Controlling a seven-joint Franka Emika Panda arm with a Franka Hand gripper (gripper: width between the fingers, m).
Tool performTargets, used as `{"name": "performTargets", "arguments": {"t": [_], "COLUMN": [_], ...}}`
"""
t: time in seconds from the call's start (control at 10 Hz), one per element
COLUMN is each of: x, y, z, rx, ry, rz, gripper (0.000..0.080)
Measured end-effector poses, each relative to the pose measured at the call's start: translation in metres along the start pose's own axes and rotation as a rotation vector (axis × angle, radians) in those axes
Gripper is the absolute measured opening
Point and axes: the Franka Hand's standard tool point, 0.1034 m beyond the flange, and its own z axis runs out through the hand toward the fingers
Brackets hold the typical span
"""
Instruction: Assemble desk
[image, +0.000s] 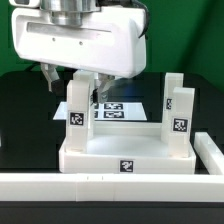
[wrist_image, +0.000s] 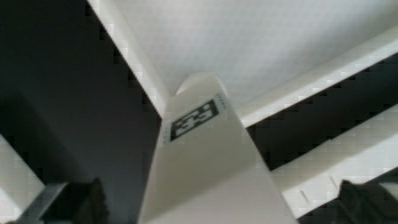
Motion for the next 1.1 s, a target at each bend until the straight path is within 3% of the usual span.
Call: {"name": "performTargets", "arguments": {"t": [0.7,0.9,1.0,1.1], "x": [0.0013,0.0013,0.0013,0.0013], "y": [0.0025,0.0025,0.0025,0.0025], "z": [0.0005,0.0005,0.0004,0.0004], "rx": [-0.01,-0.01,-0.01,-0.01], "ry": [0.004,0.004,0.004,0.004], "rz": [-0.377,-0.371,-0.371,-0.371], "gripper": [0.0649,0.0378,0.0378,0.0287]}}
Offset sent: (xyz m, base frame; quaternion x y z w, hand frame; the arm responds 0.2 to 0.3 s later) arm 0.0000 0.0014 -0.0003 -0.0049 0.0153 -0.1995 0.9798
